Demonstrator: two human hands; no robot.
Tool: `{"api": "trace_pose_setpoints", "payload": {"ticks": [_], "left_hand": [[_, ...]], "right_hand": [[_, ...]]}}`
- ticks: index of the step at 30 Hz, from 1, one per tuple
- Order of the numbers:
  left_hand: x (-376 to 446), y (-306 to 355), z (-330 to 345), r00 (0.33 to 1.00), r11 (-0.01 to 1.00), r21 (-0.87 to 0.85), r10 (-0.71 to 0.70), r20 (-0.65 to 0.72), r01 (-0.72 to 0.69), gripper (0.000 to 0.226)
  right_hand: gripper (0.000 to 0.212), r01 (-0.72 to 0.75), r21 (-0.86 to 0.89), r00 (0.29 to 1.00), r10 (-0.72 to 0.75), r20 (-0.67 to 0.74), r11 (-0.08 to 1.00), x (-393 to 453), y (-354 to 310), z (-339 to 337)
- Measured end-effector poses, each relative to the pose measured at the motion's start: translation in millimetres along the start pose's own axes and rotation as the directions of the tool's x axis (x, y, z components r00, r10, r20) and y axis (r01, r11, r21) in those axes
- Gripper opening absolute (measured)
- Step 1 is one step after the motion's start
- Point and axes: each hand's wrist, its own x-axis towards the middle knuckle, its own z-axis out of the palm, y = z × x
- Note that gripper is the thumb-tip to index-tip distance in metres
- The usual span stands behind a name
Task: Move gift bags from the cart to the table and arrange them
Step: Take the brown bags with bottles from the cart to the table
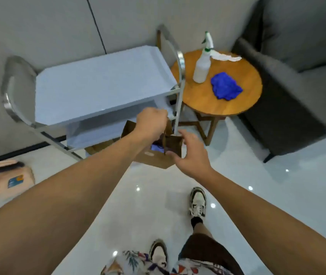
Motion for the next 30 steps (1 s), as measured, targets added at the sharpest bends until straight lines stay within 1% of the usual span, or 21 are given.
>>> {"api": "trace_pose_setpoints", "payload": {"ticks": [1, 2, 3, 4, 7, 8, 9, 11, 14, 16, 17, 19, 21, 22, 24, 25, 26, 27, 28, 29, 30], "left_hand": [[-12, 18, 5, 0.999, 0.999, 0.005, 0.048, 0.021, -0.048, 0.024], [-23, 35, 12, 0.997, 0.997, -0.022, 0.071, 0.014, -0.071, 0.029], [-34, 51, 22, 0.996, 0.996, -0.042, 0.082, 0.017, -0.081, 0.031], [-44, 68, 33, 0.993, 0.994, -0.043, 0.107, 0.043, -0.105, 0.032], [-79, 120, 77, 0.972, 0.978, -0.074, 0.204, 0.119, -0.196, 0.027], [-89, 136, 94, 0.960, 0.971, -0.077, 0.235, 0.151, -0.226, 0.025], [-98, 150, 114, 0.947, 0.965, -0.074, 0.262, 0.187, -0.252, 0.026], [-117, 177, 154, 0.923, 0.957, -0.073, 0.289, 0.255, -0.280, 0.028], [-150, 221, 217, 0.880, 0.939, -0.037, 0.334, 0.338, -0.343, 0.028], [-174, 247, 261, 0.843, 0.929, -0.036, 0.349, 0.409, -0.367, 0.027], [-186, 260, 285, 0.822, 0.918, -0.025, 0.367, 0.435, -0.396, 0.028], [-210, 281, 333, 0.767, 0.856, 0.030, 0.446, 0.462, -0.516, 0.025], [-239, 300, 381, 0.674, 0.783, 0.020, 0.521, 0.524, -0.621, 0.015], [-254, 310, 404, 0.604, 0.768, -0.035, 0.531, 0.595, -0.640, 0.016], [-281, 330, 447, 0.418, 0.765, -0.173, 0.510, 0.752, -0.620, 0.018], [-295, 340, 468, 0.317, 0.747, -0.212, 0.496, 0.808, -0.630, 0.019], [-306, 350, 490, 0.225, 0.698, -0.209, 0.476, 0.850, -0.685, 0.019], [-319, 357, 512, 0.156, 0.606, -0.174, 0.452, 0.879, -0.776, 0.015], [-330, 363, 536, 0.107, 0.482, -0.123, 0.423, 0.900, -0.868, 0.010], [-342, 368, 560, 0.063, 0.327, -0.082, 0.408, 0.911, -0.941, 0.008], [-354, 372, 583, 0.020, 0.192, -0.064, 0.408, 0.913, -0.979, 0.012]], "right_hand": [[0.079, 0.003, 0.023, 0.999, -0.002, -0.039, 1.000, -6, -9, -22], [0.082, -0.001, 0.038, 0.997, 0.003, -0.071, 0.999, -12, -16, -44], [0.078, -0.006, 0.045, 0.995, 0.011, -0.097, 0.999, -18, -21, -65], [0.066, -0.020, 0.058, 0.993, 0.026, -0.117, 0.998, -24, -24, -86], [0.011, -0.080, 0.159, 0.978, 0.108, -0.177, 0.984, -52, -12, -143], [0.009, -0.117, 0.192, 0.964, 0.158, -0.215, 0.974, -63, -2, -162], [0.014, -0.153, 0.220, 0.943, 0.209, -0.260, 0.964, -75, 11, -181], [0.018, -0.203, 0.271, 0.889, 0.293, -0.353, 0.941, -102, 38, -221], [0.020, -0.223, 0.329, 0.804, 0.364, -0.470, 0.918, -148, 83, -284], [0.020, -0.232, 0.364, 0.751, 0.404, -0.522, 0.902, -177, 115, -324], [0.022, -0.240, 0.388, 0.721, 0.431, -0.542, 0.890, -191, 132, -343], [0.027, -0.267, 0.411, 0.649, 0.478, -0.592, 0.871, -220, 165, -380], [0.030, -0.302, 0.418, 0.578, 0.513, -0.634, 0.857, -252, 197, -414], [0.029, -0.315, 0.430, 0.545, 0.532, -0.648, 0.846, -270, 213, -431], [0.025, -0.340, 0.462, 0.473, 0.574, -0.668, 0.819, -306, 243, -459], [0.025, -0.360, 0.480, 0.427, 0.599, -0.677, 0.800, -324, 259, -471], [0.025, -0.383, 0.496, 0.384, 0.623, -0.682, 0.779, -341, 275, -481], [0.025, -0.408, 0.512, 0.345, 0.646, -0.681, 0.756, -358, 291, -490], [0.024, -0.428, 0.529, 0.308, 0.668, -0.677, 0.733, -374, 305, -496], [0.023, -0.447, 0.548, 0.268, 0.690, -0.673, 0.707, -390, 318, -502], [0.023, -0.456, 0.565, 0.225, 0.704, -0.674, 0.687, -405, 330, -507]]}}
